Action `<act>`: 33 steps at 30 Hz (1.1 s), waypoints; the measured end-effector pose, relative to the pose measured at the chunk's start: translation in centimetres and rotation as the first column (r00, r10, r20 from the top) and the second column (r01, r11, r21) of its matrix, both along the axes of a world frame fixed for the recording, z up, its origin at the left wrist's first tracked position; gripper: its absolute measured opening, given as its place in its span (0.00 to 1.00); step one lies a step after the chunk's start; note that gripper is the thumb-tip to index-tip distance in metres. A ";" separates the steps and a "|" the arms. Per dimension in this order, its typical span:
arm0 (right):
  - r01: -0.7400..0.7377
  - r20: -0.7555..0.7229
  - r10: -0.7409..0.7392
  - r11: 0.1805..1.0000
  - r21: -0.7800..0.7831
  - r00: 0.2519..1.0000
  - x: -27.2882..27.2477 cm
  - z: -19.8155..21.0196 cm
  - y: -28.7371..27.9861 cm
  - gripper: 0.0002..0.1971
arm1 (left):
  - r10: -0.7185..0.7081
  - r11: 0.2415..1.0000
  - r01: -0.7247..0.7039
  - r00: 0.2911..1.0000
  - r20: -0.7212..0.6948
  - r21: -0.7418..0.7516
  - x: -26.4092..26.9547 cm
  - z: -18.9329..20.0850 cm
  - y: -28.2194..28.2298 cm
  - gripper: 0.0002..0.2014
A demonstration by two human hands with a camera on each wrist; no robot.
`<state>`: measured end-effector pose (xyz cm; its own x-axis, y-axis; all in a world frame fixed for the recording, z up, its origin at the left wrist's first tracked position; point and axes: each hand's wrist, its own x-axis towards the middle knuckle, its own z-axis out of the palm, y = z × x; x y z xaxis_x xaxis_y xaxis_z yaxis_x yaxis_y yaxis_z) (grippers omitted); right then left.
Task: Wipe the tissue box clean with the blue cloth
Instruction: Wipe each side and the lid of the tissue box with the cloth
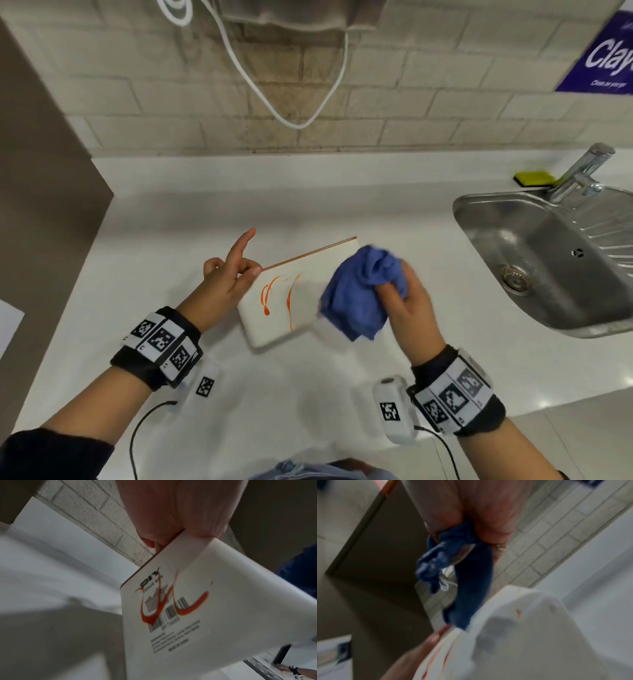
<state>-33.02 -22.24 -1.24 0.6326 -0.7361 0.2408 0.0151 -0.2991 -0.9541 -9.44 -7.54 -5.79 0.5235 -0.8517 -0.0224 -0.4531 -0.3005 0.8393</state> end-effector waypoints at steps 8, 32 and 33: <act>0.126 -0.219 -0.196 0.946 -0.298 0.956 4.0 -5.8 -1.5 0.28 | -0.005 1.000 0.005 0.999 0.046 0.018 -0.7 0.3 0.2 0.26; 0.128 -0.188 -0.242 0.871 -0.474 0.952 3.9 -8.1 -0.2 0.25 | -0.020 1.000 0.020 1.000 0.022 -0.008 -1.2 0.2 0.1 0.22; 0.096 -0.193 -0.213 0.870 -0.483 0.958 4.6 -8.1 0.5 0.26 | -0.018 1.000 0.018 0.999 0.029 -0.006 -1.2 0.3 0.1 0.22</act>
